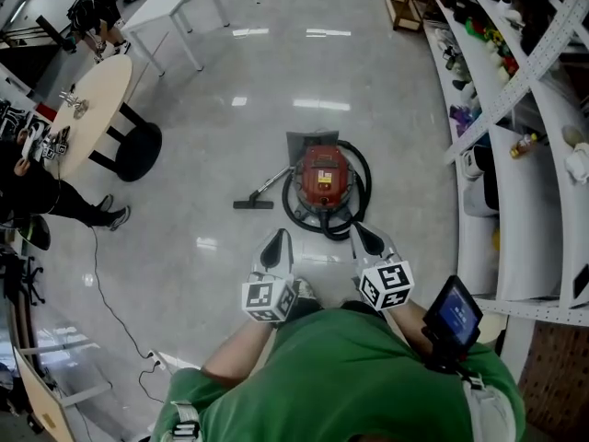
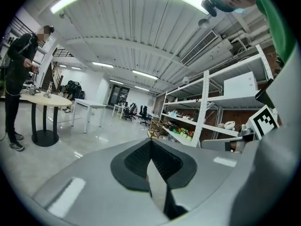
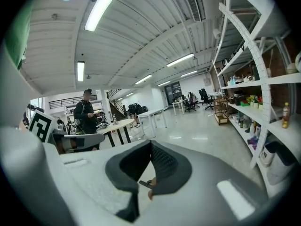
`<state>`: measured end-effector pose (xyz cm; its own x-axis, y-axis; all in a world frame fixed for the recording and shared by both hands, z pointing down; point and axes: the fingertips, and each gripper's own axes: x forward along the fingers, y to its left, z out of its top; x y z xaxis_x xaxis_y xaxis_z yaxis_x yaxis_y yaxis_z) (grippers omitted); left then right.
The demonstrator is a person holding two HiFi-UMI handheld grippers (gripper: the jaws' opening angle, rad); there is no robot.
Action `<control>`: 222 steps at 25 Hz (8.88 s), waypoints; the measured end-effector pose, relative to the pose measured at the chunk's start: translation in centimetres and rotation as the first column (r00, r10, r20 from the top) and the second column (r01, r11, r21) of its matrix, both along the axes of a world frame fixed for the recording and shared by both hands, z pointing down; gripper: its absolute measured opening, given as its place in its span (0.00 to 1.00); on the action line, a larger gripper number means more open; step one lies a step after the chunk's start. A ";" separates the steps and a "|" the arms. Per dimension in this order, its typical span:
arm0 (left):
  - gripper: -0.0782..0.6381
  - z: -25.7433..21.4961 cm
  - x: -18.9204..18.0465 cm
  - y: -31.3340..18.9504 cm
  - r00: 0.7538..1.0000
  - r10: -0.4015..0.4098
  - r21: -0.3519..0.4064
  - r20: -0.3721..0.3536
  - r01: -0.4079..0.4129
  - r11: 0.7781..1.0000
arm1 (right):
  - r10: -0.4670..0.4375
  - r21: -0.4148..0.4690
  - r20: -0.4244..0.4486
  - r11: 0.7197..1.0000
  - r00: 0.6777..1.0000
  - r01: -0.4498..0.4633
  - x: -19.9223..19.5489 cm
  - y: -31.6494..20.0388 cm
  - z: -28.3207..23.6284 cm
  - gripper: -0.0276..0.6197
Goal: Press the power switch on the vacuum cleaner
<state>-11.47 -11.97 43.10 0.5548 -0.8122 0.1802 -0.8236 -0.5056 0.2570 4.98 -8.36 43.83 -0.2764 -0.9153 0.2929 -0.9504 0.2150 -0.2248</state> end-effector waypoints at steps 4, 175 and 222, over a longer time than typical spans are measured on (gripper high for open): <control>0.12 0.1 -2.3 -2.7 0.999 0.033 0.003 -0.008 -0.033 0.999 | 0.041 -0.009 -0.010 0.999 0.999 -0.041 -2.3 -2.5 0.2 0.05; 0.12 36.7 12.5 -30.8 0.917 0.291 -0.379 0.271 -0.177 0.909 | -0.131 -0.466 -0.129 0.883 0.983 0.056 9.5 -29.9 36.7 0.08; 0.12 0.4 4.1 -19.2 0.998 0.036 0.106 0.055 -0.042 0.994 | 0.119 0.065 -0.082 0.991 0.990 -0.114 8.0 -17.5 -0.4 0.07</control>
<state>-7.34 -31.19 43.45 0.5784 -0.8063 0.1236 -0.8137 -0.5597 0.1567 13.02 -25.88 43.48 -0.1433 -0.9564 0.2546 -0.9849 0.1124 -0.1319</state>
